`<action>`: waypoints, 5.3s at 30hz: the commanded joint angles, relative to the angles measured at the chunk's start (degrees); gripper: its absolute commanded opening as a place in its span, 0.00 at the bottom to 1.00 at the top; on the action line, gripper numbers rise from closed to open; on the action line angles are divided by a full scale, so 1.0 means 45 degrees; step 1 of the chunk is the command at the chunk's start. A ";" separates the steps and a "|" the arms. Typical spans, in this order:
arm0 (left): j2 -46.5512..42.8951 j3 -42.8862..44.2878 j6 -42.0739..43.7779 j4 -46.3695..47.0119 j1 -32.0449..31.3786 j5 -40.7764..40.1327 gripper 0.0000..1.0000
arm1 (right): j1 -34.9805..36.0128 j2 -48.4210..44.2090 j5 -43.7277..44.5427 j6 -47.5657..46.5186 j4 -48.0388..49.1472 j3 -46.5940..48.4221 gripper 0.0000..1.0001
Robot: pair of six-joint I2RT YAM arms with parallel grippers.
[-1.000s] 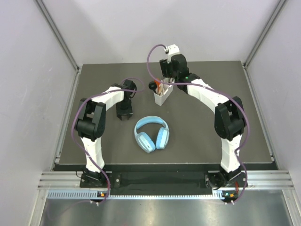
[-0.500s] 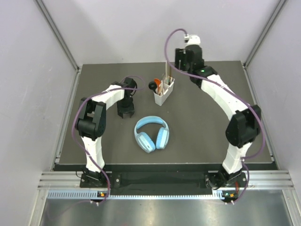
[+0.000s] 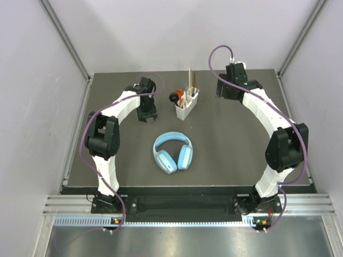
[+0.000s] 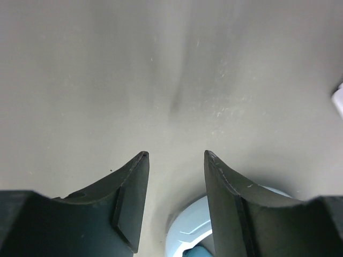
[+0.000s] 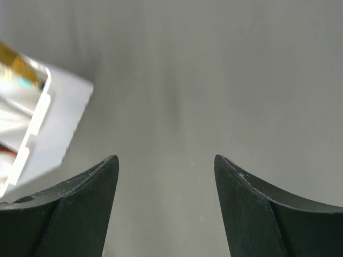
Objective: Sort the eating utensils into containers
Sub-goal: Place the knife in the storage box, then reset both arms
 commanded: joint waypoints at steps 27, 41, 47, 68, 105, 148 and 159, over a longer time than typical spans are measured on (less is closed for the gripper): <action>-0.1612 -0.0431 -0.1513 0.2655 0.0968 0.3081 0.54 | -0.3097 0.2249 -0.7422 0.1866 -0.0876 -0.0398 0.66; 0.3816 0.4311 -0.3075 0.4668 0.1084 0.6168 0.52 | -0.1302 0.7563 -0.7616 0.3994 -0.0876 0.5911 0.55; 0.4171 0.4257 -0.3487 0.5508 0.0871 0.7593 0.52 | -0.0833 0.8073 -0.8203 0.4620 -0.0270 0.5972 0.54; 0.1379 0.0741 -0.2080 0.5177 -0.0732 0.8925 0.52 | 0.0164 0.7176 -0.8516 0.4366 0.0081 0.4334 0.55; 0.0323 -0.0646 -0.1747 0.4238 -0.0732 0.6501 0.52 | 0.1297 0.3835 -0.8965 0.4151 -0.0212 0.0015 0.56; -0.1258 0.0565 -0.0206 0.1603 0.1279 0.2714 0.53 | -0.1203 0.3503 -0.6603 0.0972 -0.3395 0.3179 0.59; -0.1221 -0.0003 -0.0868 0.1524 0.1495 0.3433 0.53 | -0.1222 0.2371 -0.5080 -0.0594 -0.3415 0.2202 0.61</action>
